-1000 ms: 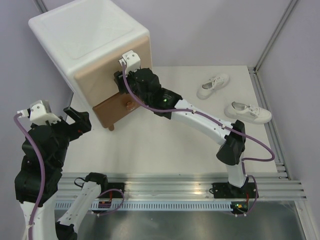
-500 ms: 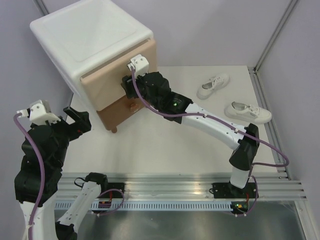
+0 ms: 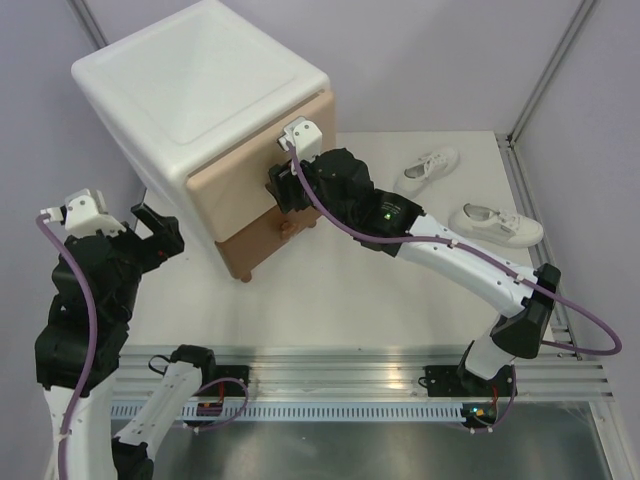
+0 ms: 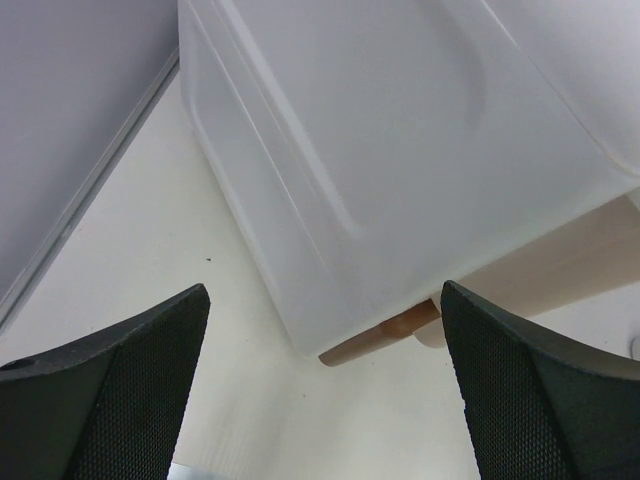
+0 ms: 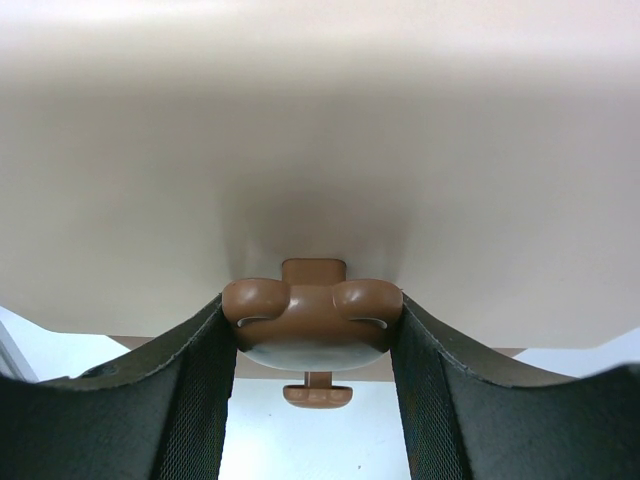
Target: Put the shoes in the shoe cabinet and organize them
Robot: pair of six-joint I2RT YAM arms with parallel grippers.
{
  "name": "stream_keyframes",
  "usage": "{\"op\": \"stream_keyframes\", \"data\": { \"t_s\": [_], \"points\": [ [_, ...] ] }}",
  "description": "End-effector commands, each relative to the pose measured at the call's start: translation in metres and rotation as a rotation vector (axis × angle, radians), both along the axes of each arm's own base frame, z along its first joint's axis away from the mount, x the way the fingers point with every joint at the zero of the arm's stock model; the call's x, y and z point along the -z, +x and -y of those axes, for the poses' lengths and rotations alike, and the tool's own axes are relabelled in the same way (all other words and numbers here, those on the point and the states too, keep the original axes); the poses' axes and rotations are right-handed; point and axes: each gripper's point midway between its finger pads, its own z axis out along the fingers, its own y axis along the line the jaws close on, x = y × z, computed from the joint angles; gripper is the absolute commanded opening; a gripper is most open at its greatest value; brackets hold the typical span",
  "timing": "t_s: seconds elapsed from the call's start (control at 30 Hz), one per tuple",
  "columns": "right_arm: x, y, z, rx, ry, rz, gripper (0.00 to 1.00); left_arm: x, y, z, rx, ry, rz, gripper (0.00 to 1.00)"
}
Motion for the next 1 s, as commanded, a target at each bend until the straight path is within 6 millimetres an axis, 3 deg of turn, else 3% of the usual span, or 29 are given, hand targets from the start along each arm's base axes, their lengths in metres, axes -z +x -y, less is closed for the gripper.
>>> {"op": "stream_keyframes", "data": {
  "t_s": [0.0, 0.3, 0.53, 0.63, 0.8, 0.97],
  "points": [
    [-0.02, -0.01, 0.007, -0.017, 0.022, 0.024, 0.11, 0.005, 0.014, 0.006, 0.015, -0.008, -0.006, 1.0],
    [-0.008, -0.003, 0.0, -0.013, -0.01, 0.017, 0.1, 0.012, 0.039, 0.033, 0.157, -0.008, 0.028, 1.0],
    [-0.007, -0.005, -0.002, -0.025, -0.014, 0.004, 0.09, 0.023, 0.058, 0.021, 0.085, 0.045, 0.022, 1.0],
    [-0.011, -0.01, 0.001, -0.037, -0.022, -0.006, 0.01, 0.03, 0.064, 0.011, 0.028, 0.068, 0.007, 1.0],
    [-0.025, -0.018, 0.012, -0.034, 0.0, -0.015, 0.01, 0.035, 0.068, 0.009, 0.021, 0.086, 0.006, 1.0],
    [-0.025, -0.027, 0.024, -0.03, -0.007, -0.039, 0.01, 0.04, 0.069, 0.007, 0.01, 0.095, -0.002, 1.0]
  ]
}}
